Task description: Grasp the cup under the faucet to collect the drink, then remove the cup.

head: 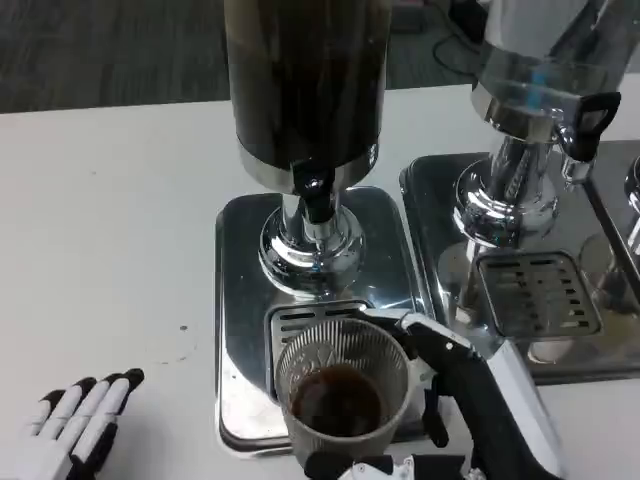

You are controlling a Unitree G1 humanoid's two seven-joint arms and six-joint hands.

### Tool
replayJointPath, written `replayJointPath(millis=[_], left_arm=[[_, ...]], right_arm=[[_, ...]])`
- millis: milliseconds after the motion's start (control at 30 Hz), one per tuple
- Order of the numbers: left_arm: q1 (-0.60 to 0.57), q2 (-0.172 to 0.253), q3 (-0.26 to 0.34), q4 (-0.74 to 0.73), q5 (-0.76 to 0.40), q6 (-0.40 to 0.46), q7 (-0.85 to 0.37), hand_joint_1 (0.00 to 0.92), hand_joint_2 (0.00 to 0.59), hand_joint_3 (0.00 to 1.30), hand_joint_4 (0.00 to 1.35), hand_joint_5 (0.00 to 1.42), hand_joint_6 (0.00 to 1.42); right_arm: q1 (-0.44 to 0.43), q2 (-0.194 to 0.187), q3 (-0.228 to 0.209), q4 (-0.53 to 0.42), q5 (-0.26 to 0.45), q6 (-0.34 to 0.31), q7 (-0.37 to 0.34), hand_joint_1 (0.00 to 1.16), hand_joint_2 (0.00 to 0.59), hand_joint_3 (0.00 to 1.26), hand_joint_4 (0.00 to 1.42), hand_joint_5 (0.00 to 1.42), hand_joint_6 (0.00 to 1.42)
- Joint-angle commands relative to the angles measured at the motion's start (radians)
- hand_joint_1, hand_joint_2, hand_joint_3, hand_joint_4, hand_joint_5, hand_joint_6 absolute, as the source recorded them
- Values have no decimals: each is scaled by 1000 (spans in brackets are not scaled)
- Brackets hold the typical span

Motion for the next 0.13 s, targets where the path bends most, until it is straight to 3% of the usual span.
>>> replayJointPath(millis=[33,133], left_arm=[[-3,1,-6,-2,-12,11,1,0,37,0,0,0,0],[-4,0,-8,-3,-15,13,-1,0,37,0,0,0,0]], right_arm=[[-11,19,5,-7,23,-35,-11,927,168,560,688,941,1390],[-14,22,10,-7,19,-32,-9,927,169,560,688,941,1390]])
